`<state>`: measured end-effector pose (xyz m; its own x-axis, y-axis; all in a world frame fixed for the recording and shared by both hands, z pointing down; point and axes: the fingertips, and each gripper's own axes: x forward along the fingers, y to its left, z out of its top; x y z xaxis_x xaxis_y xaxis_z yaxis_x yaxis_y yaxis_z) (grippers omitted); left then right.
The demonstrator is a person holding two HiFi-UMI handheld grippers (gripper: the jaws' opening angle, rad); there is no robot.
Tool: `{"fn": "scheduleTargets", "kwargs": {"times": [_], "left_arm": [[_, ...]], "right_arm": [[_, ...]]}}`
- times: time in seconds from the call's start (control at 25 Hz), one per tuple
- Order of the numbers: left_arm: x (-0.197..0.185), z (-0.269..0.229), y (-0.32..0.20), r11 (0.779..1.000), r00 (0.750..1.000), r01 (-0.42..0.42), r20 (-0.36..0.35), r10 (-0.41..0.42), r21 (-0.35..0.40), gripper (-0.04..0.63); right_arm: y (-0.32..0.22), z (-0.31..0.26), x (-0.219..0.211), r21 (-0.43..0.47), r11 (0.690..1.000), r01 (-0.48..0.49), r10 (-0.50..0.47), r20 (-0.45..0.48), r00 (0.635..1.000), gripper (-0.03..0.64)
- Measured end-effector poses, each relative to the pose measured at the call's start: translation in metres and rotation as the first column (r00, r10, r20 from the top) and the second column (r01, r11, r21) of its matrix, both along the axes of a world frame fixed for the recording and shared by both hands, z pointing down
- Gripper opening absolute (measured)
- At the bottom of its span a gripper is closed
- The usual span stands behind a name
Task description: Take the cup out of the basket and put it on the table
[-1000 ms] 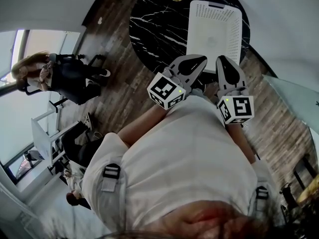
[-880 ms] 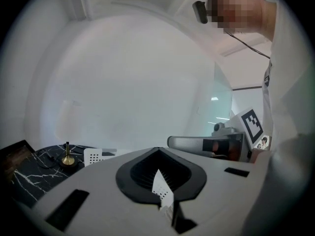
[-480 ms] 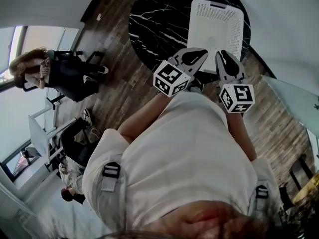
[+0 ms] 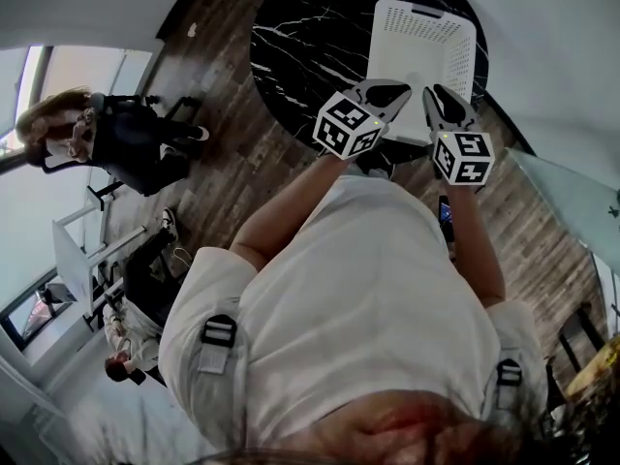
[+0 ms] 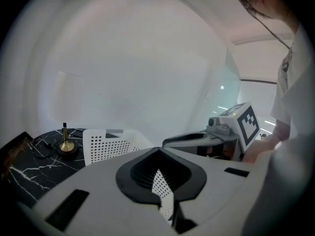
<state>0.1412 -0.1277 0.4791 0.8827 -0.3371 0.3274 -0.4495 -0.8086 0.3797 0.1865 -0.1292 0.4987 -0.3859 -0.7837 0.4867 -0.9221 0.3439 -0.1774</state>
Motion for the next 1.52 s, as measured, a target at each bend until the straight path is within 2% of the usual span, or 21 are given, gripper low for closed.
{"fn": "scheduleTargets", "kwargs": {"times": [0.2, 0.4, 0.6, 0.76, 1.04, 1.24, 1.52], "left_arm": [[0.009, 0.019, -0.007, 0.999, 0.998, -0.03, 0.056, 0.031, -0.02, 0.006], [0.015, 0.035, -0.013, 0.998, 0.996, -0.038, 0.081, 0.043, -0.058, 0.006], [0.019, 0.059, -0.02, 0.993, 0.983, -0.059, 0.167, 0.076, -0.106, 0.006], [0.022, 0.069, -0.027, 0.988, 0.976, -0.058, 0.202, 0.086, -0.142, 0.006], [0.027, 0.085, -0.035, 0.979, 0.965, -0.049, 0.242, 0.096, -0.196, 0.006], [0.04, 0.101, -0.032, 0.967, 0.943, -0.105, 0.286, 0.171, -0.233, 0.006], [0.044, 0.107, -0.038, 0.967, 0.927, -0.095, 0.333, 0.173, -0.237, 0.006]], "right_arm": [[-0.011, 0.026, 0.005, -0.064, 0.998, 0.023, -0.025, -0.029, 0.999, 0.063], [-0.021, 0.049, 0.006, -0.119, 0.992, 0.031, -0.037, -0.045, 0.998, 0.072], [-0.035, 0.079, 0.012, -0.206, 0.978, 0.03, -0.045, -0.07, 0.997, 0.074], [-0.045, 0.098, 0.014, -0.259, 0.965, 0.039, -0.06, -0.075, 0.995, 0.077], [-0.058, 0.126, 0.02, -0.363, 0.931, 0.03, -0.089, -0.146, 0.985, 0.098], [-0.067, 0.15, 0.024, -0.438, 0.899, 0.024, -0.087, -0.126, 0.988, 0.117], [-0.07, 0.176, 0.031, -0.525, 0.851, 0.021, -0.123, -0.16, 0.979, 0.127]]}}
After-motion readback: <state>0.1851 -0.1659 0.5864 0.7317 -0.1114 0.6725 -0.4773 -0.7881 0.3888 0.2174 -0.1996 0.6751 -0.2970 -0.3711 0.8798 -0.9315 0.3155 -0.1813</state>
